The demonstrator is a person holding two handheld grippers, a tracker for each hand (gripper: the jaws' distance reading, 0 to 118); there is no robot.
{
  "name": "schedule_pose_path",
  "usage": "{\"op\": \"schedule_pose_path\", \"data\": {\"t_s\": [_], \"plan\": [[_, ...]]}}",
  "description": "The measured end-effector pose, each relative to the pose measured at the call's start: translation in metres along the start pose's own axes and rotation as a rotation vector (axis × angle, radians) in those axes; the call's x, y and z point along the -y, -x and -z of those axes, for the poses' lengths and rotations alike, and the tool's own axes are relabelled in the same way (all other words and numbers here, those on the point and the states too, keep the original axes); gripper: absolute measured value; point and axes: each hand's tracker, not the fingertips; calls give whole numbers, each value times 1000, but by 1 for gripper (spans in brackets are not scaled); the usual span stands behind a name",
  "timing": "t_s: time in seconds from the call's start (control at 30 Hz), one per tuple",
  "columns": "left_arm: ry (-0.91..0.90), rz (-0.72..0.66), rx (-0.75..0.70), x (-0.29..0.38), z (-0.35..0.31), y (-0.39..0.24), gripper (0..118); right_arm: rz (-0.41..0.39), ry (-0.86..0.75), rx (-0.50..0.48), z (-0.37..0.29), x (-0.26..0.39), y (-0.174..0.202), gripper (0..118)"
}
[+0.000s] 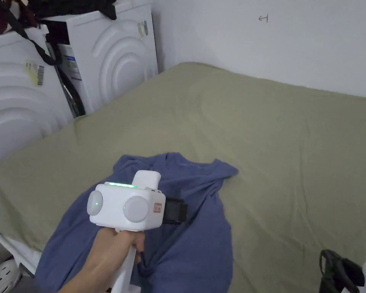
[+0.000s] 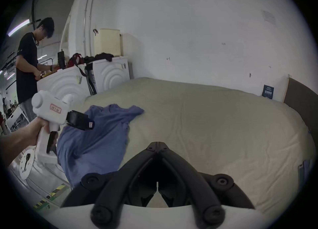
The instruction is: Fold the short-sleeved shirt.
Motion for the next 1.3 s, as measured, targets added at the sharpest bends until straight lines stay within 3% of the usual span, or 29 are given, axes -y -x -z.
{"op": "schedule_pose_path", "data": {"t_s": [0.2, 0.27, 0.33, 0.37, 0.4, 0.43, 0.6, 0.73, 0.83, 1.07, 1.23, 1.3], "plan": [[145, 73, -47, 9, 60, -17, 117, 11, 66, 40, 8, 17, -18, 2], [93, 50, -62, 11, 57, -17, 116, 12, 81, 53, 5, 19, -23, 2], [83, 43, -69, 10, 50, -17, 105, 23, 86, 63, -4, 19, -30, 2], [55, 32, -68, 11, 44, -17, 82, 36, 84, 66, -11, 18, -35, 2], [32, 28, -53, 10, 38, -17, 50, 42, 83, 63, -19, 18, -39, 2], [5, 13, -55, 8, 29, -19, 0, 43, 83, 68, -26, 17, -44, 2], [-8, 43, -30, -11, -1, -42, 1, 24, 64, 159, -74, 19, -77, 2], [-77, 158, -14, -33, -42, -88, 1, 75, 34, 218, -116, 22, -110, 2], [-120, 177, 76, -50, -64, -132, 1, 94, 10, 275, -143, 23, -132, 2], [-198, 357, 262, -81, -94, -302, 1, 137, -30, 394, -193, 29, -177, 2], [-202, 477, 470, -70, -106, -429, 1, 210, -44, 460, -213, 40, -204, 2], [-196, 540, 492, -58, -105, -471, 1, 229, -35, 477, -215, 45, -212, 2]]}}
